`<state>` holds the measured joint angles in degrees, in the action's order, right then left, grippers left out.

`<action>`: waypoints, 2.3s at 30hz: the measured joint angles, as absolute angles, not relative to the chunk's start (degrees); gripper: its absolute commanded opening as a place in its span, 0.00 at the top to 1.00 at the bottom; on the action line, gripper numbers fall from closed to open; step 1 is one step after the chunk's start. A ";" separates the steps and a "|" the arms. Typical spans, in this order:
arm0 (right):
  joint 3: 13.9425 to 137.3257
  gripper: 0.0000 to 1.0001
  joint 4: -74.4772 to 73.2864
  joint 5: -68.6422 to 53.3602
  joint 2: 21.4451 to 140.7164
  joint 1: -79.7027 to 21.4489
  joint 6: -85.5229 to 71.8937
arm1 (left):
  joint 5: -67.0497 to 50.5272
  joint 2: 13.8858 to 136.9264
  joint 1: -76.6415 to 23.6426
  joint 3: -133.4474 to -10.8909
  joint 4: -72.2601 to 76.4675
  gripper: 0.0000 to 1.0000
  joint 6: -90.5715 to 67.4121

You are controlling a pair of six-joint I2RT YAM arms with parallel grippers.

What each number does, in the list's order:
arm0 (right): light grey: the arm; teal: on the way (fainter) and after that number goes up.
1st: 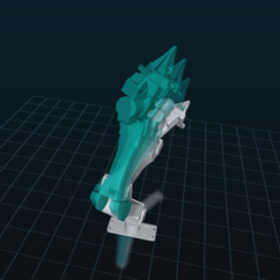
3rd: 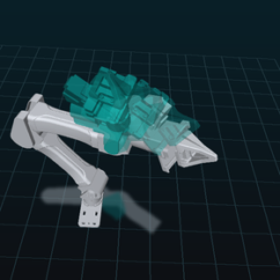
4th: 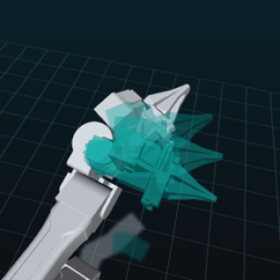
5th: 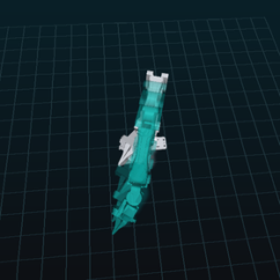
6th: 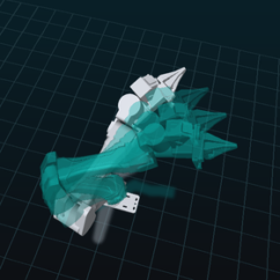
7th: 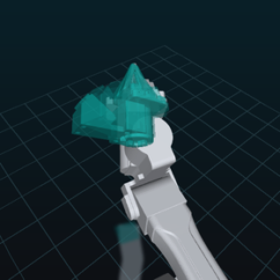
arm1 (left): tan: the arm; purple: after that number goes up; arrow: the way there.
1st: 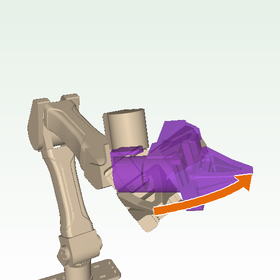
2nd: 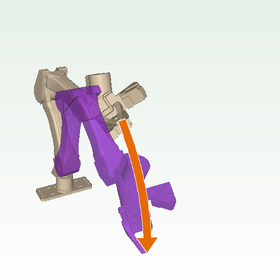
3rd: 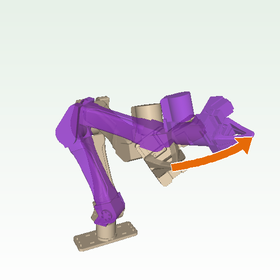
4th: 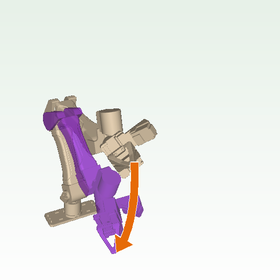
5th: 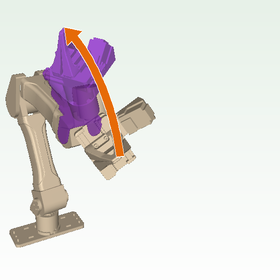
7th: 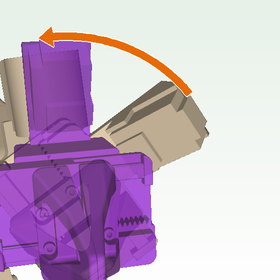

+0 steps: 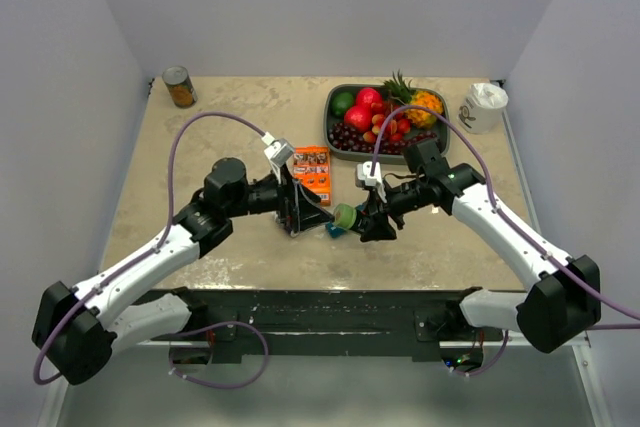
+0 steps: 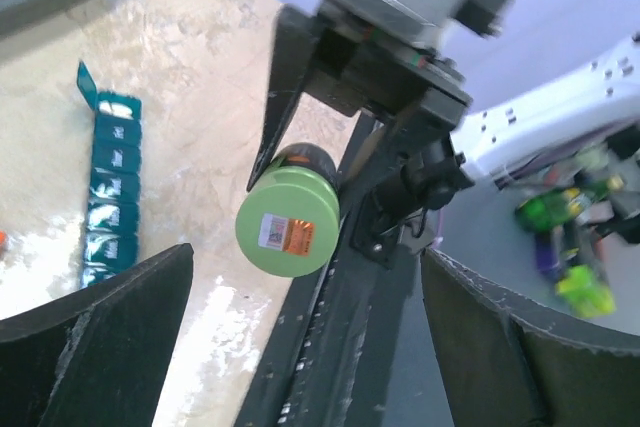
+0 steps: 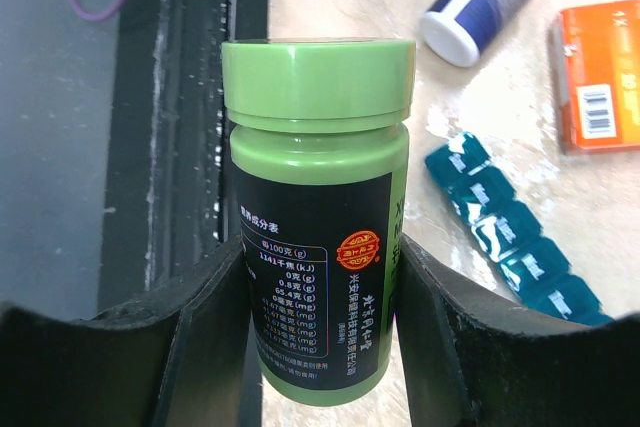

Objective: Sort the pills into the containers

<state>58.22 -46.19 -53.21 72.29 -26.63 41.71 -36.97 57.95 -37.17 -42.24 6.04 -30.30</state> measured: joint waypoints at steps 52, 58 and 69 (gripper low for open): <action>58.92 1.00 -51.51 -55.53 73.01 -27.05 41.60 | -49.69 77.03 -41.69 -52.10 -1.19 0.63 -18.94; 58.92 1.00 -50.85 -62.92 76.73 -27.00 40.84 | -49.89 75.55 -41.89 -55.99 -10.90 0.35 -3.66; 58.98 1.00 -47.35 -67.48 76.01 -27.70 40.07 | -43.09 68.34 -41.63 -53.93 -7.64 0.01 -2.98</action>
